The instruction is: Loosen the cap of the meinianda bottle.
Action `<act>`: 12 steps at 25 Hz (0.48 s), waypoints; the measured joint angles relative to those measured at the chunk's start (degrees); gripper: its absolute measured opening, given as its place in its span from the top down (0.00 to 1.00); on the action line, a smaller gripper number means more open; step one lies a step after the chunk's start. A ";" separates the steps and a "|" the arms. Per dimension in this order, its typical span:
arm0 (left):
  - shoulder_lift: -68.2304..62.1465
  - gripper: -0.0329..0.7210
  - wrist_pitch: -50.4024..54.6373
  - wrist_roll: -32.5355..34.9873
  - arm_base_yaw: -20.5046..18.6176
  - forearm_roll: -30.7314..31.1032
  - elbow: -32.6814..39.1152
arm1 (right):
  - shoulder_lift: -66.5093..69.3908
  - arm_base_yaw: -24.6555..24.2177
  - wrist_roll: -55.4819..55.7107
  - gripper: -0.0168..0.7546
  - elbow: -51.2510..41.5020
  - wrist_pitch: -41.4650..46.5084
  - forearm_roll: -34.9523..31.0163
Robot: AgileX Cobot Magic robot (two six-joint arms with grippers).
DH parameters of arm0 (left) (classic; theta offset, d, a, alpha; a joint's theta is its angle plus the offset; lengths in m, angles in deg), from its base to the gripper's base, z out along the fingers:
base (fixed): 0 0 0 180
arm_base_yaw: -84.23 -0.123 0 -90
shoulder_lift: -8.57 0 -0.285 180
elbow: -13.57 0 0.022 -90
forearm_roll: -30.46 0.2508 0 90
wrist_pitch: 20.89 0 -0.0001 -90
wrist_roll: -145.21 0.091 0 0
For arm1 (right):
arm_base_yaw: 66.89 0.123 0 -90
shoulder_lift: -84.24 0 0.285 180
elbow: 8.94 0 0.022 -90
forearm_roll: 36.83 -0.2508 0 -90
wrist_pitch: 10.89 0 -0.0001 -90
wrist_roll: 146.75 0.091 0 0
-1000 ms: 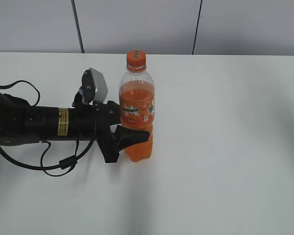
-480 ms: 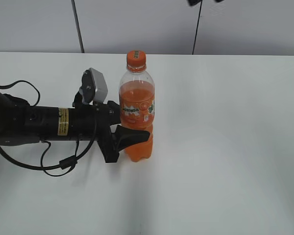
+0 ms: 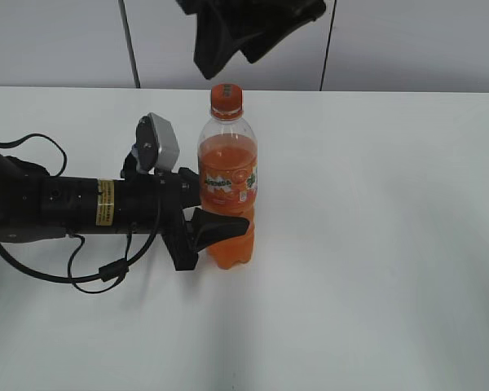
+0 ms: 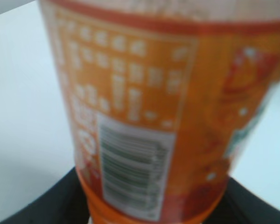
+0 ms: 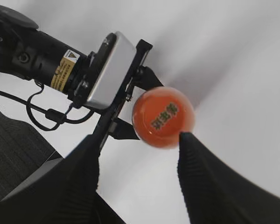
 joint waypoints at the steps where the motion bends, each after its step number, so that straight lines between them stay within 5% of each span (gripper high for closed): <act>1: 0.00 0.43 0.00 0.00 0.00 -0.02 0.00 | 0.80 0.23 0.10 0.45 0.68 0.00 0.06; 12: 0.00 0.43 0.00 0.00 0.00 -0.02 0.00 | 5.07 0.26 1.02 0.45 1.48 0.00 3.58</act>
